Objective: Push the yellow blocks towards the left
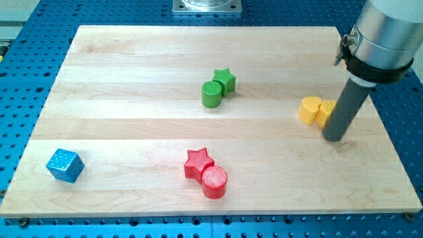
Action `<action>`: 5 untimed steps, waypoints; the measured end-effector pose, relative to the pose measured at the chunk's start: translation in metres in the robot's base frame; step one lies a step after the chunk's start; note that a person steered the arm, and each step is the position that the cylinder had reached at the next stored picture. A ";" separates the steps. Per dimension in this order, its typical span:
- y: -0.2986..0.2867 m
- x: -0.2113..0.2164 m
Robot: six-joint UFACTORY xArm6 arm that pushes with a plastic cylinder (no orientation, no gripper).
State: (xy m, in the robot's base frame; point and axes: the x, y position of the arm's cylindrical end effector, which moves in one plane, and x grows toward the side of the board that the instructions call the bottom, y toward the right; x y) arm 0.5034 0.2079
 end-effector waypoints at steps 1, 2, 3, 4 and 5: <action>0.042 0.003; 0.031 -0.033; -0.024 -0.076; -0.055 -0.085; -0.059 -0.027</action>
